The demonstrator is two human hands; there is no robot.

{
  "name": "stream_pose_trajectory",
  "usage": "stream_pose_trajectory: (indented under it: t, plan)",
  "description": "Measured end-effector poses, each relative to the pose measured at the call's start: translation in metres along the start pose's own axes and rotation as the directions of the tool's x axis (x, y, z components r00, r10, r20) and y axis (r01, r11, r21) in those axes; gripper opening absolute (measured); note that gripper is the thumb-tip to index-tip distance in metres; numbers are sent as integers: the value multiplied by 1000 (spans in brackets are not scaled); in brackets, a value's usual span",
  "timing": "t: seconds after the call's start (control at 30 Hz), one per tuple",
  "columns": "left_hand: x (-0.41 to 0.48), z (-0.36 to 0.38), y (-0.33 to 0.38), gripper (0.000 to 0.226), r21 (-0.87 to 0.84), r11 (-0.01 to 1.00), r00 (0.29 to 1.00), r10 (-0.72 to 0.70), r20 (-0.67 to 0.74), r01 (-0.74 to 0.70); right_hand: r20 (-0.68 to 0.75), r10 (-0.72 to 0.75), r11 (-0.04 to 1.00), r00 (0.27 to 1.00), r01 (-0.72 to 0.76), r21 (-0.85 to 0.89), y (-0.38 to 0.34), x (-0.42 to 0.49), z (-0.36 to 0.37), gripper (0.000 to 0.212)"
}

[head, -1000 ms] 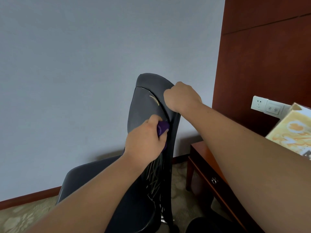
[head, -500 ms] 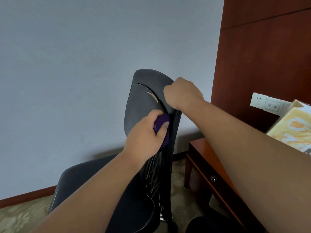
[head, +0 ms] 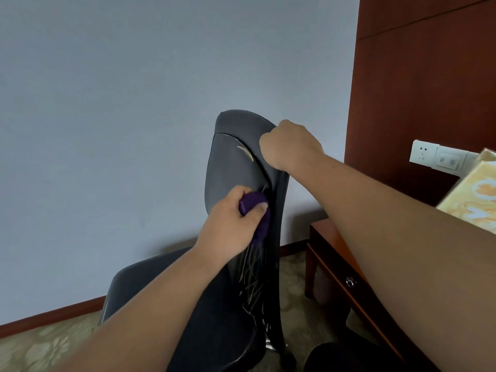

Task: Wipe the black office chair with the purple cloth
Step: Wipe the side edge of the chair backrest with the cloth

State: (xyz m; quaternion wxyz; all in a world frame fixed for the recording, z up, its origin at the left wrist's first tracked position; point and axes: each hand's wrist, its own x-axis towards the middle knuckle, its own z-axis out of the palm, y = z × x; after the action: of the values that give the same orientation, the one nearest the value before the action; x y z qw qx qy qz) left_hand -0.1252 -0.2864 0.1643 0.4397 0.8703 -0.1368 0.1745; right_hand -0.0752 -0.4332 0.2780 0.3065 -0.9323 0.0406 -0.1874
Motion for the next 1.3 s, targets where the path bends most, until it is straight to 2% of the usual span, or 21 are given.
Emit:
stream_pose_trajectory:
  t: [0.1, 0.2, 0.37, 0.57, 0.63, 0.77, 0.97, 1.1, 1.2, 1.3]
  plan:
    - [21, 0, 30, 18, -99, 993, 994, 60, -94, -69, 17, -2, 1000, 1000, 2, 16, 1, -1, -2, 15]
    - [34, 3, 44, 16, -112, 987, 984, 100, -149, -117, 69, -54, 998, 996, 56, -24, 3, 1, -3, 12]
    - [27, 12, 23, 16, 0, 999, 992, 43, -117, -43, 47, -10, 995, 999, 5, 98, 9, 7, -4, 36]
    - [12, 8, -6, 11, 171, 976, 991, -128, -42, 133, 41, -65, 990, 997, 59, 129, 13, 18, -1, 17]
    - [8, 10, -5, 11, 204, 968, 989, -138, -50, 146, 54, -70, 989, 996, 62, 137, 14, 20, -2, 21]
    - [14, 22, 17, 15, 192, 977, 988, -60, -143, 87, 74, -72, 992, 995, 63, 111, 17, 29, -4, 37]
    - [13, 53, 18, 28, 303, 952, 983, 92, -162, -39, 70, -58, 995, 996, 52, 82, 21, 48, 2, 10]
    - [9, 61, -1, 40, 353, 924, 962, 218, -162, -150, 70, -69, 996, 995, 65, 65, 21, 62, 9, 10]
    - [5, 70, -16, 43, 358, 921, 956, 228, -183, -151, 44, -96, 992, 994, 93, 83, 21, 73, 17, 9]
    - [2, 79, -32, 39, 417, 905, 962, 181, -204, -82, 45, -118, 990, 992, 114, 84, 23, 83, 19, 10]
